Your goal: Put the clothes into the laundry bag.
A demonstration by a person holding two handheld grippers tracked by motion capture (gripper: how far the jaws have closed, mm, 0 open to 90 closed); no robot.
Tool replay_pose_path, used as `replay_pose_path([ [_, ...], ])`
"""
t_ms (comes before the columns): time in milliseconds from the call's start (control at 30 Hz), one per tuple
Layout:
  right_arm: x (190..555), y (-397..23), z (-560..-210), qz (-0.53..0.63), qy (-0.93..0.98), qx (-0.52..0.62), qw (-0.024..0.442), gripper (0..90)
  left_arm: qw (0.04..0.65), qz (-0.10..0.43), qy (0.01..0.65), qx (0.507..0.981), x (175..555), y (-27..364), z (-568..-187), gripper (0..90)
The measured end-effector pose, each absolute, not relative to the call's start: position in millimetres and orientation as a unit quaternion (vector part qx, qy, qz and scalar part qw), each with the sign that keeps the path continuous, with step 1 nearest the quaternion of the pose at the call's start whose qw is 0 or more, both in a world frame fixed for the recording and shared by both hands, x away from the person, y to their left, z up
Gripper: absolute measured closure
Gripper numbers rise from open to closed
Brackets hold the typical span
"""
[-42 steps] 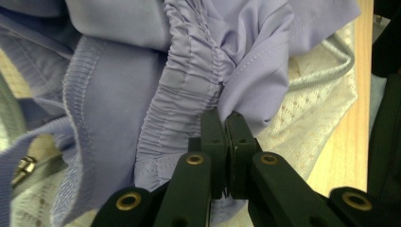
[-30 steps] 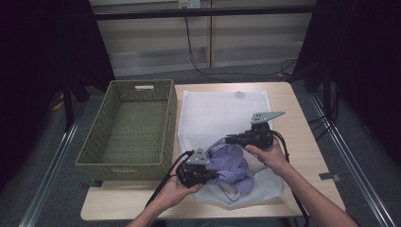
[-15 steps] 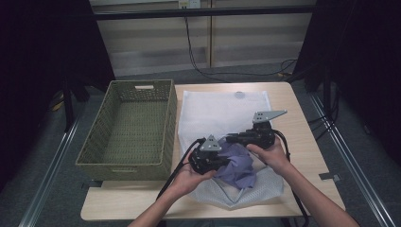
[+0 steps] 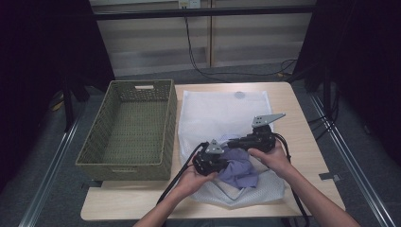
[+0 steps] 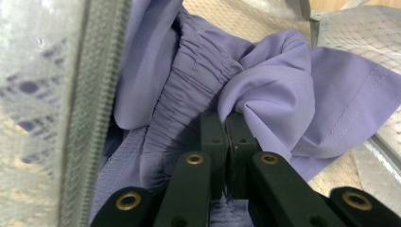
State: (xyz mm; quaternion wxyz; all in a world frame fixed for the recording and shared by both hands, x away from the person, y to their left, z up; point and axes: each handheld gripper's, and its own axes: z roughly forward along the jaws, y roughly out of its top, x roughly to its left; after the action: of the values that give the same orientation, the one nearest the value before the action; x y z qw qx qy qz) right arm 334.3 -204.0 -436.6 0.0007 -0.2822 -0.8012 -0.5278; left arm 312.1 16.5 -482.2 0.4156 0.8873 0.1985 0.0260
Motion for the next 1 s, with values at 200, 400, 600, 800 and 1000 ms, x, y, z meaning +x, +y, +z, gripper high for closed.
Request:
replay_pose_path([
  [200,329.6,-203.0,-445.0,-0.515,-0.809,-0.283,0.01,88.2,0.398,0.031,0.193,0.896,311.7,13.2,-487.8,88.5],
  [400,323.5,-202.4,-451.6,-0.505,-0.815,-0.284,0.018,88.1,0.398,0.031,0.191,0.897,310.5,11.7,-492.4,88.4],
  [600,315.1,-201.1,-455.2,-0.498,-0.82,-0.282,0.027,88.1,0.391,0.035,0.184,0.901,310.6,11.7,-493.5,88.3],
  [800,309.7,-201.9,-458.3,-0.493,-0.823,-0.281,0.031,87.2,0.394,0.033,0.188,0.899,310.3,11.4,-493.9,87.9],
  [1000,312.3,-206.2,-459.7,-0.496,-0.819,-0.288,0.022,77.6,0.412,0.017,0.185,0.892,308.3,15.7,-487.4,79.7],
])
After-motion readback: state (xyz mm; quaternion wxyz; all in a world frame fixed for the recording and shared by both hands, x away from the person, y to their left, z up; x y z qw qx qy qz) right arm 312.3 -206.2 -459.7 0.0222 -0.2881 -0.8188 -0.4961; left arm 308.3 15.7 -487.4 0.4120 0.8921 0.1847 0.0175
